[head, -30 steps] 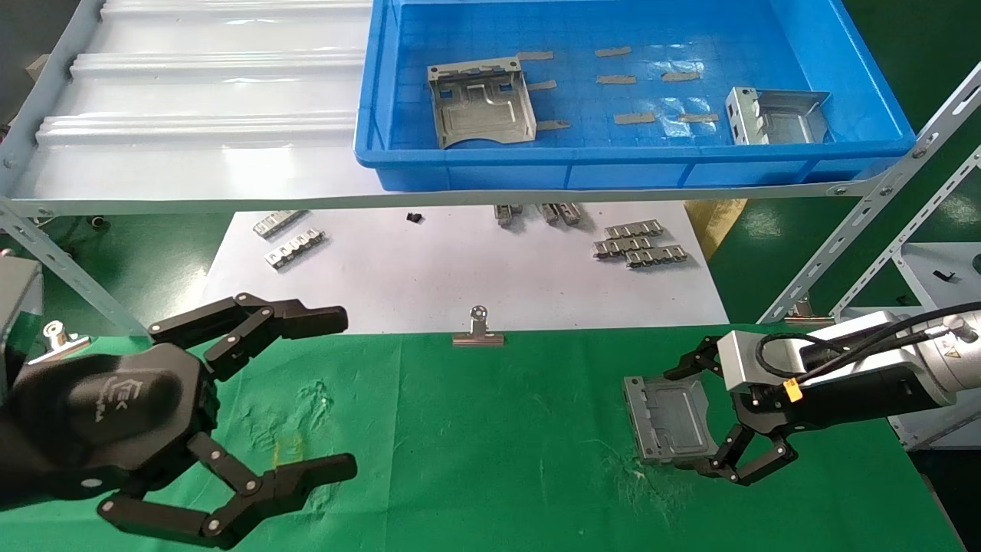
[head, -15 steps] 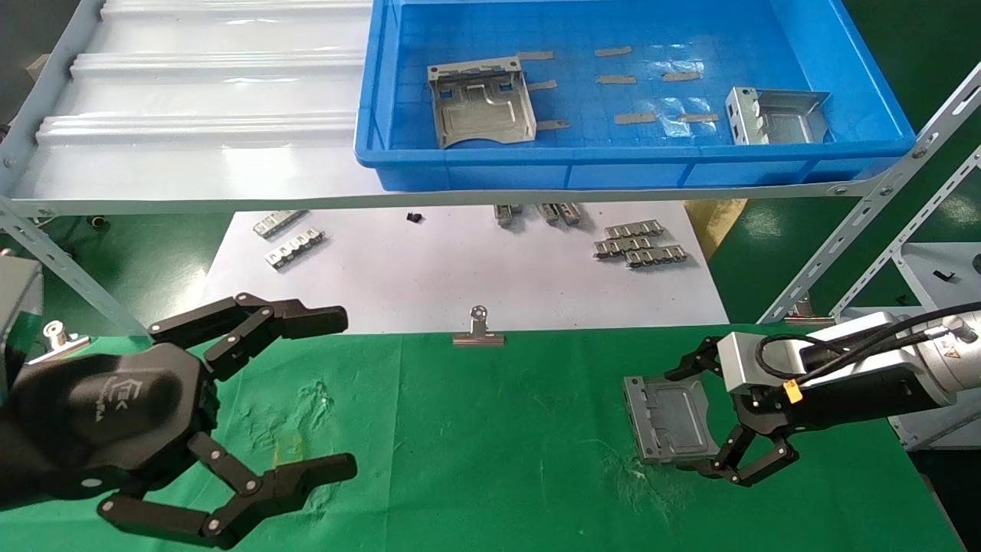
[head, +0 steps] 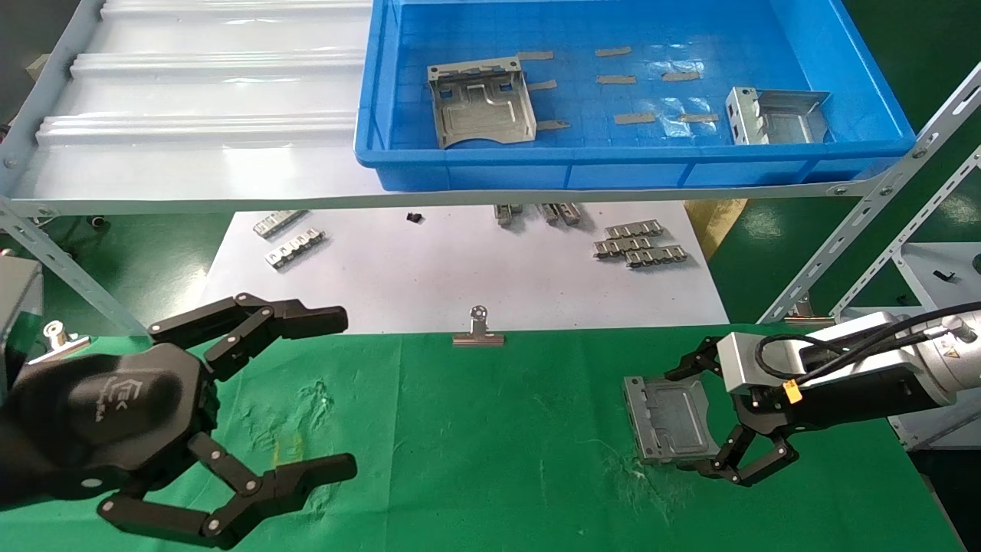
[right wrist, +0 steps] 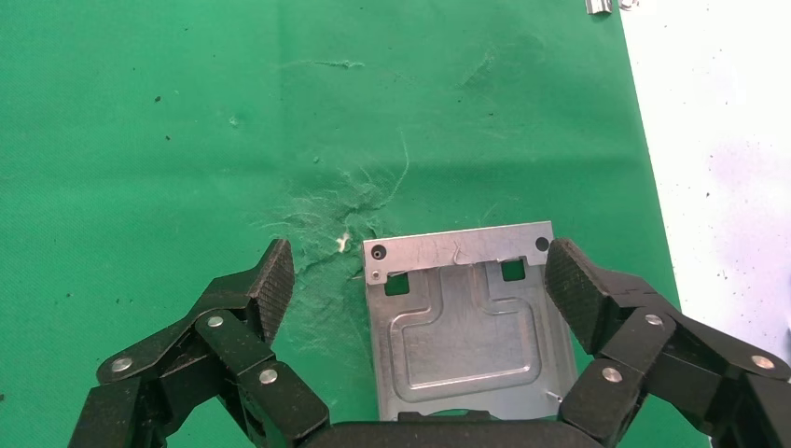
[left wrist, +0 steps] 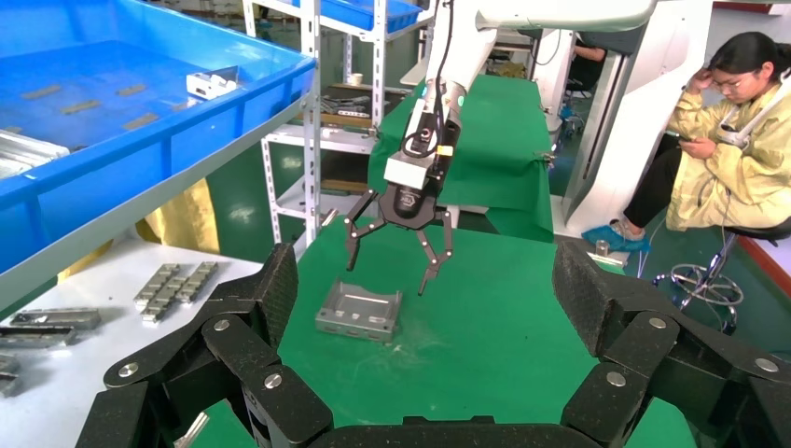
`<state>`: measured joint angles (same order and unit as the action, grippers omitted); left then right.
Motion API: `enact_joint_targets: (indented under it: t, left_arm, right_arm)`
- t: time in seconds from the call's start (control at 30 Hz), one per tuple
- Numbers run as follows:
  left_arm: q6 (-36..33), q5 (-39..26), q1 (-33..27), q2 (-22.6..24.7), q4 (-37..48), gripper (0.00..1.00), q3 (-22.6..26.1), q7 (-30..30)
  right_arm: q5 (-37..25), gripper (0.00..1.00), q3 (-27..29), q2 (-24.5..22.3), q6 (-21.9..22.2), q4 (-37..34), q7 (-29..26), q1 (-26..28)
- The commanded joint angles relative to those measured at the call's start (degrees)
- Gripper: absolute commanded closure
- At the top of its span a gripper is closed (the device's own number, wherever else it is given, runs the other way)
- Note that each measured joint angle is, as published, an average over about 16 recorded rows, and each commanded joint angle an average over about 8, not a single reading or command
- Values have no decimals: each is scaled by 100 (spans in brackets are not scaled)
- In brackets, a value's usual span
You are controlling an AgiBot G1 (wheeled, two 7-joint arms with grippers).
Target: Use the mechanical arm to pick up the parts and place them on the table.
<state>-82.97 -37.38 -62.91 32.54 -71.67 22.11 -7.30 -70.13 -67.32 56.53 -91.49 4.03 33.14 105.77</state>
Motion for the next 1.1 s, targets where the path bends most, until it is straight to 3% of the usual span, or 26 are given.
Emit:
enact_joint_targets:
  t: [0.03,0.4,1.1]
  left_arm:
    - [0,0,0,0,0,0,0,0]
    - [0,0,0,0,0,0,0,0]
    - [0,0,0,0,1,0,1,0]
  right_arm:
    - [-1,0,-1,1,0,0,1,0]
    - [107,0,199,-83,23,272,-169,-173]
    - [1080,0,1962,-823,222,2662,-1678,-1692]
